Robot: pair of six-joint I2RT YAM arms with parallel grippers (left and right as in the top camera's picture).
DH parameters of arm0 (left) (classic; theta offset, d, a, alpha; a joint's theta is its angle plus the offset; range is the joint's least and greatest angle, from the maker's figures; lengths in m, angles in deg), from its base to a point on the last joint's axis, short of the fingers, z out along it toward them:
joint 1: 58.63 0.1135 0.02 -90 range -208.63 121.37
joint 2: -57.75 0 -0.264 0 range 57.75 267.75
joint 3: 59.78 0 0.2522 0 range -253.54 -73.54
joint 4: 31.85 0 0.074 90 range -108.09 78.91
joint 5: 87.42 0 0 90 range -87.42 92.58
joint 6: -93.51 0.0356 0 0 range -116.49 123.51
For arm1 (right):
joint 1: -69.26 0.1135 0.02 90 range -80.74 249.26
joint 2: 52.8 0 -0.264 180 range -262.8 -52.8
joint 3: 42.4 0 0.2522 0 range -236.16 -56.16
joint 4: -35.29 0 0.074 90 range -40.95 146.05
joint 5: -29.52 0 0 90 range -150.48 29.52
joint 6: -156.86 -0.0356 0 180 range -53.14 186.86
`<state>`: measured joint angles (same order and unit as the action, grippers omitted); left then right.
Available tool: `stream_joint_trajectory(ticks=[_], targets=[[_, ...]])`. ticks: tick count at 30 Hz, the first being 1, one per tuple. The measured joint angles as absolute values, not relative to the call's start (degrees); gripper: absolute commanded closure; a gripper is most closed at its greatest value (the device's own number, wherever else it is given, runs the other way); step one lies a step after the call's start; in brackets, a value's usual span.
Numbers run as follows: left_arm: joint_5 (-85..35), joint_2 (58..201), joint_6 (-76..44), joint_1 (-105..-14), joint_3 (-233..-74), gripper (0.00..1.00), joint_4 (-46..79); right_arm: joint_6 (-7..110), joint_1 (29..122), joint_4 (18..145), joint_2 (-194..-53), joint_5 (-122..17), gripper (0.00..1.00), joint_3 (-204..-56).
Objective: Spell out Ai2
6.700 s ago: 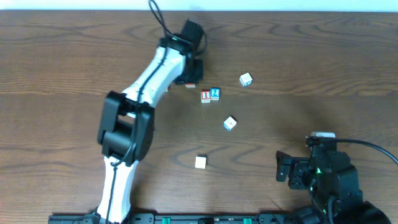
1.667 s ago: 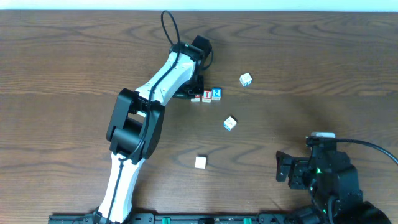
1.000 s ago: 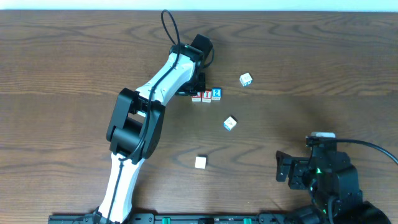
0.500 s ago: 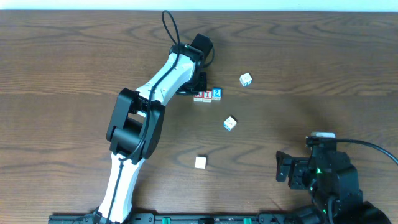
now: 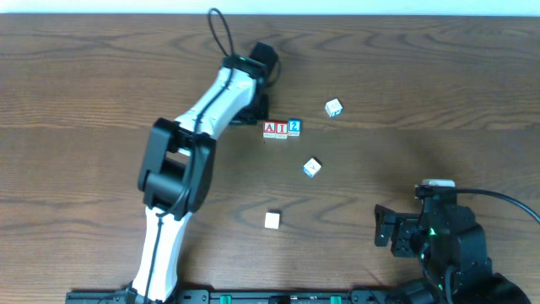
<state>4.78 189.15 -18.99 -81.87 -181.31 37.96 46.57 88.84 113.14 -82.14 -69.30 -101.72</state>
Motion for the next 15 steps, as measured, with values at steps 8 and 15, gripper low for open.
stream_joint_trajectory(ticks=[8, 15], targets=[[6.24, 170.06, -18.99, -73.06, -184.80, 0.05, 37.81, 46.57, 88.84, 113.12, -82.16, -69.30, 0.01, -101.72], [6.92, 154.74, -18.99, -70.79, -186.25, 0.05, 37.88, 46.57, 88.84, 113.14, -82.14, -69.32, 0.01, -101.72]])
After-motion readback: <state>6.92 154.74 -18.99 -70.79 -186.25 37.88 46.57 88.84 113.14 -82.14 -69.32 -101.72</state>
